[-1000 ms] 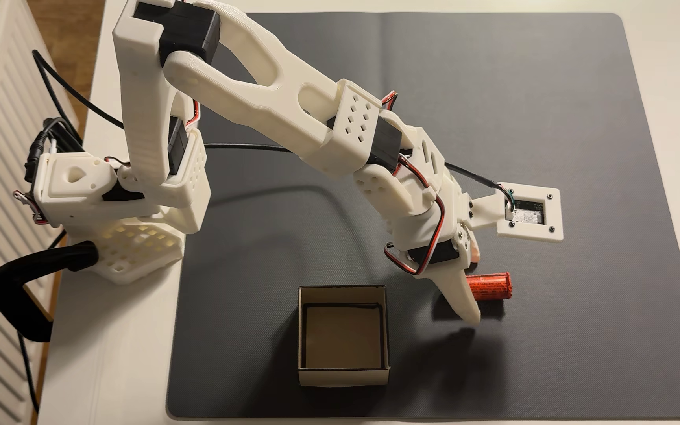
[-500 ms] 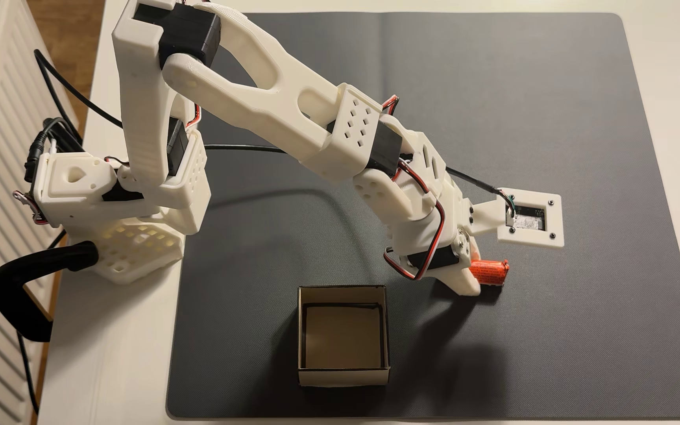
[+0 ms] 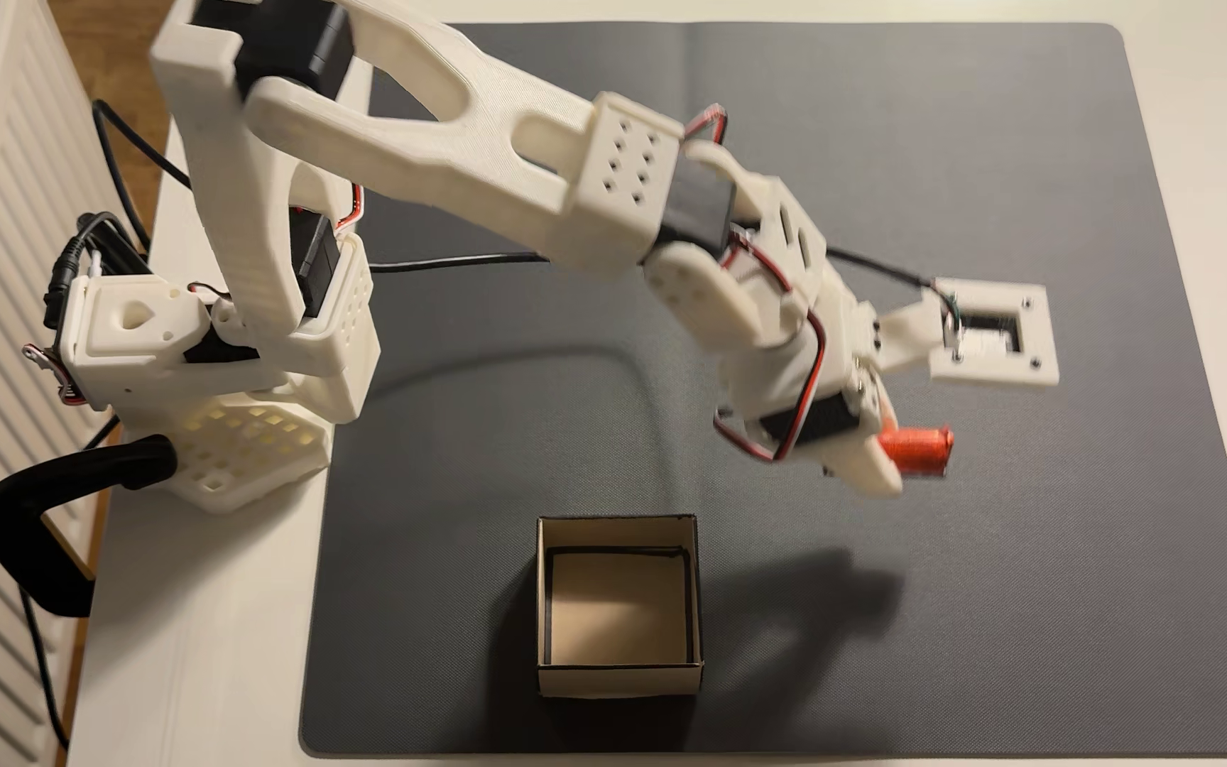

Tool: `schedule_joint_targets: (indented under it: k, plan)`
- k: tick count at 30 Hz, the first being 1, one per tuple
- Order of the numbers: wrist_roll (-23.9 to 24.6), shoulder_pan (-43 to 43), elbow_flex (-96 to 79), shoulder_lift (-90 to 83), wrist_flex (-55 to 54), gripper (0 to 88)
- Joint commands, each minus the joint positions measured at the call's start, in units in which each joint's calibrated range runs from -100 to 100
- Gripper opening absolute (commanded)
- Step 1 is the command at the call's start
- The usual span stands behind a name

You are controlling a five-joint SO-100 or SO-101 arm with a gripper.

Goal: Pick the red object and place it in the box

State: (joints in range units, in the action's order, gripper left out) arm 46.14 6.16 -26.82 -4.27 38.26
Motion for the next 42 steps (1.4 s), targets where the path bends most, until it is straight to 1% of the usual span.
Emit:
schedule_joint_targets:
  k: [1, 6, 10, 15, 20, 26, 33, 39, 42]
  plan:
    - [-0.7, 0.7, 2.3, -11.3, 8.2, 3.9]
    - [-4.8, 2.7, -3.2, -22.6, 11.0, 3.9]
    - [-6.6, 6.0, -10.5, -32.2, 10.7, 3.9]
    - [-8.3, 11.1, -21.2, -43.5, 10.5, 3.9]
    - [-8.9, 15.4, -31.3, -53.0, 10.1, 3.9]
    - [-10.3, 19.1, -43.0, -63.2, 4.2, 3.9]
    - [-9.8, 19.4, -48.1, -68.7, 3.7, 4.2]
    - [-9.7, 19.2, -48.2, -68.5, 4.0, 12.8]
    - [-9.7, 19.1, -48.3, -68.5, 3.7, 13.8]
